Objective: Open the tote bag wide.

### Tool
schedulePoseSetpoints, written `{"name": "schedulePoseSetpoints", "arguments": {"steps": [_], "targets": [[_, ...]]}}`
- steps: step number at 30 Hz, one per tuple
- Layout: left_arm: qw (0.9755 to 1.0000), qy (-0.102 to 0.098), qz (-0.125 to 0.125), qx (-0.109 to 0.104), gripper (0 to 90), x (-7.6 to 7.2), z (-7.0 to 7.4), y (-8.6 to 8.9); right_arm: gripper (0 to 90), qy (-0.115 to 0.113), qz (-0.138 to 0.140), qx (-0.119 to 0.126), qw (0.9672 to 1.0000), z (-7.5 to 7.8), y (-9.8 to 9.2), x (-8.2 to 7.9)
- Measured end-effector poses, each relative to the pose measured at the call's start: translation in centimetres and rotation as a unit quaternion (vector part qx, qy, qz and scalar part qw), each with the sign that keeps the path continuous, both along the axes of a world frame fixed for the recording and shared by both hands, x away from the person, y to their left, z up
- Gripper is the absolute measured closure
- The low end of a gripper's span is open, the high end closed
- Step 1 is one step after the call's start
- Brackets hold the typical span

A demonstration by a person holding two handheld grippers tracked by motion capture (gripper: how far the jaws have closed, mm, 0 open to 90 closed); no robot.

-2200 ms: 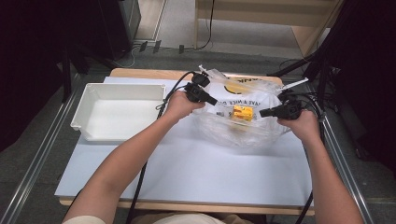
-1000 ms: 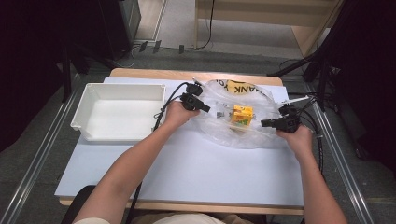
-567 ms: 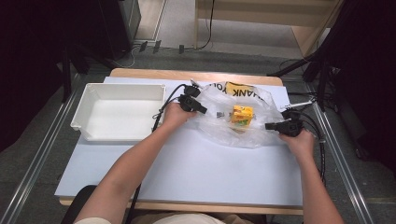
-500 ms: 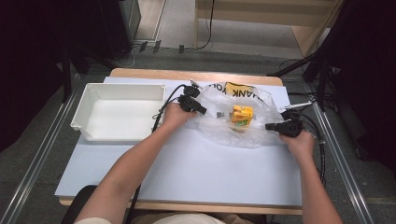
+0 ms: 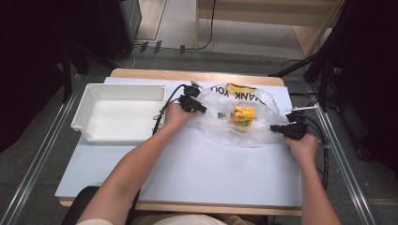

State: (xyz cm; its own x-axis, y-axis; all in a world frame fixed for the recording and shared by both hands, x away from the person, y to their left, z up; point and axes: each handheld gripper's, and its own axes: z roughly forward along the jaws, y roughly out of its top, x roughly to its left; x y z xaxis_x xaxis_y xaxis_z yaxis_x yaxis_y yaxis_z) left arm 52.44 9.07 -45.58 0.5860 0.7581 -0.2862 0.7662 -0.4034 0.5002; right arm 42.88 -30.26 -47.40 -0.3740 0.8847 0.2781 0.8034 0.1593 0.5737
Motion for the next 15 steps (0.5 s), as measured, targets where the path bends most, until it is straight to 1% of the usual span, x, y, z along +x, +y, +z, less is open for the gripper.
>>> {"name": "schedulePoseSetpoints", "arguments": {"steps": [1,2,3,4,5,6,7,10,12,13,14,15], "targets": [[0.9997,-0.005,0.022,0.012,90.0,0.1,0.2,0.2,90.0,-0.005,-0.006,-0.018,0.9998,0.1,-0.1,-0.2],[0.9995,-0.004,0.029,0.012,90.0,0.1,0.2,0.4,90.0,-0.005,-0.01,-0.022,0.9997,0.2,-0.2,-0.3],[0.9994,0.002,0.035,0.006,90.0,0.3,0.1,0.7,90.0,-0.004,-0.014,-0.022,0.9997,0.2,-0.2,-0.5],[0.999,0.005,0.044,0.006,90.0,0.4,0.1,0.8,90.0,-0.004,-0.017,-0.021,0.9996,0.2,-0.4,-0.5],[0.999,0.005,0.044,0.006,90.0,0.4,0.1,0.8,90.0,-0.004,-0.017,-0.021,0.9996,0.2,-0.4,-0.5],[0.9986,0.008,0.052,0.006,90.0,0.5,0.2,0.9,90.0,-0.001,-0.023,-0.021,0.9995,0.2,-0.6,-0.6],[0.998,0.01,0.063,0.003,90.0,0.5,0.1,0.9,90.0,0.001,-0.038,-0.024,0.999,0.2,-1.0,-0.7],[0.9974,0.001,0.071,0.006,90.0,0.6,0.1,0.9,90.0,0.005,-0.052,-0.021,0.9984,0.2,-1.8,-1.0],[0.9969,-0.008,0.077,0.015,90.0,0.6,0.2,0.9,90.0,0.006,-0.063,-0.028,0.9976,0.3,-2.3,-1.2],[0.9967,-0.01,0.078,0.018,90.0,0.6,0.2,0.9,90.0,0.004,-0.067,-0.033,0.9972,0.3,-2.5,-1.3],[0.9967,-0.01,0.078,0.018,90.0,0.6,0.2,0.9,90.0,0.004,-0.067,-0.033,0.9972,0.3,-2.5,-1.3],[0.9962,-0.011,0.084,0.02,90.0,0.6,0.2,0.9,90.0,0.004,-0.072,-0.038,0.9967,0.3,-2.7,-1.4]]}}
